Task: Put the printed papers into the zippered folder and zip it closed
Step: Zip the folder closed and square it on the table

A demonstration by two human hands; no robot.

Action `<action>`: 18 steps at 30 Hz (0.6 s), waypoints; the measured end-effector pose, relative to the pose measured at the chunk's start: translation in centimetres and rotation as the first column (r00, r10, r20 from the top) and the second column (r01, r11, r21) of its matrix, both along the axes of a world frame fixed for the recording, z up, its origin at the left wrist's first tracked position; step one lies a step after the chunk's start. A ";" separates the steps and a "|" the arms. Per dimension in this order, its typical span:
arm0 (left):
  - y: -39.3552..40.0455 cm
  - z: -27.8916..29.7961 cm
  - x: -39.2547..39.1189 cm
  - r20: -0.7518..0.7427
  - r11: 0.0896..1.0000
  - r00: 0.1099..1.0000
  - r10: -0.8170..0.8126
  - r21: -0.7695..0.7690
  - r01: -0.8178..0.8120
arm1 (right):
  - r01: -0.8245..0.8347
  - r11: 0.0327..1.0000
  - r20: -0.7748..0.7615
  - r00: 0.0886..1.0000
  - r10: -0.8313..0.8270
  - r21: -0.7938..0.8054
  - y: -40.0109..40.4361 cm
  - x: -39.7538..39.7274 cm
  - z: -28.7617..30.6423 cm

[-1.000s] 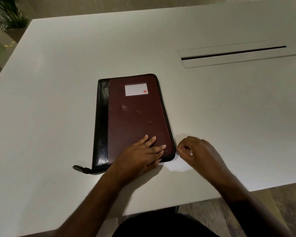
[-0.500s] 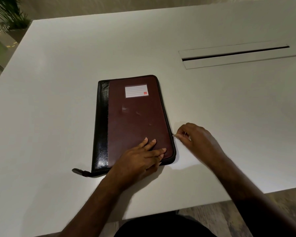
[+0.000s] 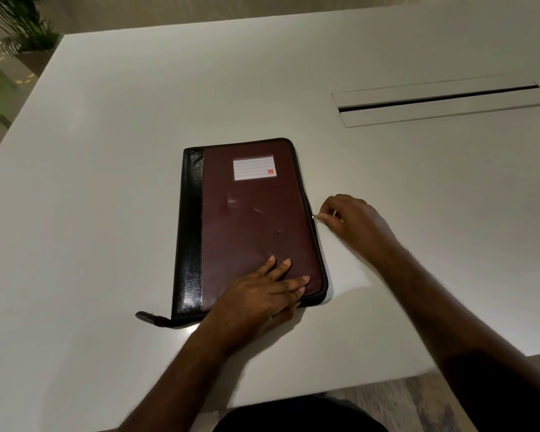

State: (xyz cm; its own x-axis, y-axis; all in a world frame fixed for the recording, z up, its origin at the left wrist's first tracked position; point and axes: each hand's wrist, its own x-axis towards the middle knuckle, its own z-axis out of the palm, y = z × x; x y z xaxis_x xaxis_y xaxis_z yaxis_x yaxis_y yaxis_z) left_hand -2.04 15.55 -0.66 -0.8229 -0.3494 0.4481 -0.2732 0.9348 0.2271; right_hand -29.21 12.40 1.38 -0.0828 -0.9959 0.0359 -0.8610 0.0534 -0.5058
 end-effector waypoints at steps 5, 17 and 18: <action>0.0 -0.1 0.0 -0.009 1.000 1.000 0.007 0.010 -0.007 | 0.002 1.000 -0.018 1.000 -0.003 -0.013 -2.6 -0.5 -0.4; -0.1 -0.7 0.1 -0.021 1.000 1.000 0.011 0.022 -0.011 | 0.039 0.998 -0.052 0.998 -0.041 -0.049 -9.0 -1.6 -0.7; -0.1 -0.8 0.1 -0.019 1.000 1.000 0.011 0.019 -0.010 | 0.043 0.998 -0.053 0.998 -0.046 -0.046 -9.5 -1.7 -0.6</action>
State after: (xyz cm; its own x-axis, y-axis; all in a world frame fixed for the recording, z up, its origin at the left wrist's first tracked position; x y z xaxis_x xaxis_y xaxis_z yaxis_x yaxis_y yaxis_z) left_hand -1.90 15.41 -1.41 -0.8107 -0.3665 0.4566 -0.2785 0.9273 0.2500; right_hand -30.86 2.88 0.78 -0.1237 -0.9886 0.0862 -0.8843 0.0704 -0.4615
